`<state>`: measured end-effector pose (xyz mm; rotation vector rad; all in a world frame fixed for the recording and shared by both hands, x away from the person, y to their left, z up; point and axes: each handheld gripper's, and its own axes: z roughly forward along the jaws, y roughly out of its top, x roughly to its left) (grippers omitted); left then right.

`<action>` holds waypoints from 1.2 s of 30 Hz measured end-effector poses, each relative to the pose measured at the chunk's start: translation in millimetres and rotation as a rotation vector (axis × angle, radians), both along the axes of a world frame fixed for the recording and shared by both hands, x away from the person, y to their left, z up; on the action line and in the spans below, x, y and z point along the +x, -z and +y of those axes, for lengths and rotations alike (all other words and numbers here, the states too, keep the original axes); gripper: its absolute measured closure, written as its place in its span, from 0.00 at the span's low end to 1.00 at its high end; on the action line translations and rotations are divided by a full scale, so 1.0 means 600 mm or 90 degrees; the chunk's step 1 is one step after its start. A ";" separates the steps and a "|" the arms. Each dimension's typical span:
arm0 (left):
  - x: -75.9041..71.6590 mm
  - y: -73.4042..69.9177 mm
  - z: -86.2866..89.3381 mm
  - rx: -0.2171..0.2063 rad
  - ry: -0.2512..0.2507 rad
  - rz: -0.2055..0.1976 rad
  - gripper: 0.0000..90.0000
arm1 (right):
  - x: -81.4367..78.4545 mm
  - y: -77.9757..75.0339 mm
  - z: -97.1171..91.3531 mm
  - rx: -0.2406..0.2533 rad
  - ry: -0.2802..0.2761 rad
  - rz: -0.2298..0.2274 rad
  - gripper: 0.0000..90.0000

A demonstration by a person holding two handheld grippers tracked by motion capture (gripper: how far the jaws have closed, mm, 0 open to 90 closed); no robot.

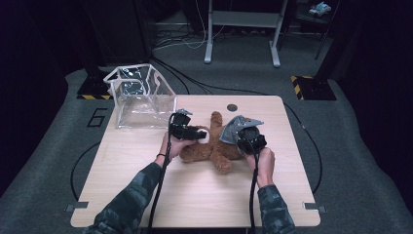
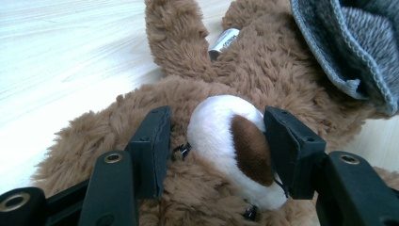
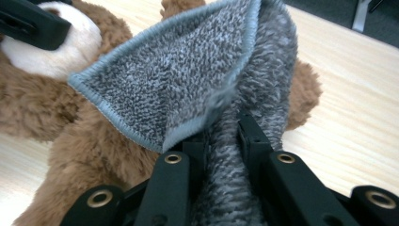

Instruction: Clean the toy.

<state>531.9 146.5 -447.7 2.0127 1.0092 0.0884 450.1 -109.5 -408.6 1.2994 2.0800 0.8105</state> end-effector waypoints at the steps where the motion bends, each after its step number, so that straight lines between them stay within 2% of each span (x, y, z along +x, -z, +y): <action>1: 0.001 0.000 0.000 0.001 -0.001 0.000 0.49 | -0.004 -0.009 0.001 0.005 -0.005 -0.013 0.85; 4: 0.003 0.003 -0.001 -0.007 -0.007 0.002 0.49 | 0.006 -0.020 0.007 0.000 -0.008 -0.006 0.85; 6: 0.003 0.002 0.001 -0.011 0.000 0.002 0.49 | 0.029 -0.009 0.006 -0.010 -0.003 0.032 0.85; 9: 0.004 -0.001 0.006 -0.021 0.012 -0.009 0.48 | 0.050 0.012 0.003 -0.009 0.006 0.062 0.86; 12: -0.001 -0.008 0.002 -0.013 0.015 -0.016 0.45 | 0.052 0.014 0.006 -0.021 0.009 0.071 0.86; 13: -0.004 -0.012 0.000 0.002 0.016 -0.021 0.44 | 0.051 0.014 0.008 -0.027 0.015 0.075 0.87; 15: -0.011 -0.022 -0.004 0.017 0.024 -0.026 0.39 | 0.051 0.013 0.010 -0.038 0.017 0.084 0.87; 17: -0.024 -0.032 -0.007 0.041 0.026 -0.040 0.32 | 0.051 0.013 0.009 -0.039 0.019 0.084 0.87; 23: -0.072 -0.053 -0.014 0.037 0.021 -0.091 0.24 | 0.051 0.014 0.009 -0.029 0.028 0.085 0.87; 25: -0.093 -0.057 -0.020 0.030 0.031 -0.102 0.23 | 0.051 0.014 0.008 -0.025 0.029 0.087 0.87; 26: -0.106 -0.058 -0.028 0.036 0.029 -0.118 0.22 | 0.051 0.014 0.007 -0.023 0.029 0.086 0.87; 27: -0.111 -0.058 -0.031 0.036 0.033 -0.124 0.22 | 0.051 0.014 0.006 -0.022 0.029 0.087 0.87; 28: -0.122 -0.056 -0.038 0.032 0.041 -0.125 0.22 | 0.051 0.014 0.006 -0.021 0.030 0.088 0.87; 30: -0.146 -0.047 -0.058 0.039 0.046 -0.140 0.21 | 0.051 0.014 0.006 -0.019 0.032 0.088 0.87; 32: -0.165 -0.034 -0.076 0.063 0.049 -0.144 0.17 | 0.051 0.015 0.006 -0.017 0.032 0.087 0.87; 34: -0.178 -0.023 -0.094 0.082 0.050 -0.158 0.15 | 0.051 0.015 0.004 -0.011 0.036 0.087 0.87; 36: -0.188 -0.014 -0.112 0.103 0.066 -0.161 0.14 | 0.051 0.015 0.002 -0.001 0.036 0.088 0.87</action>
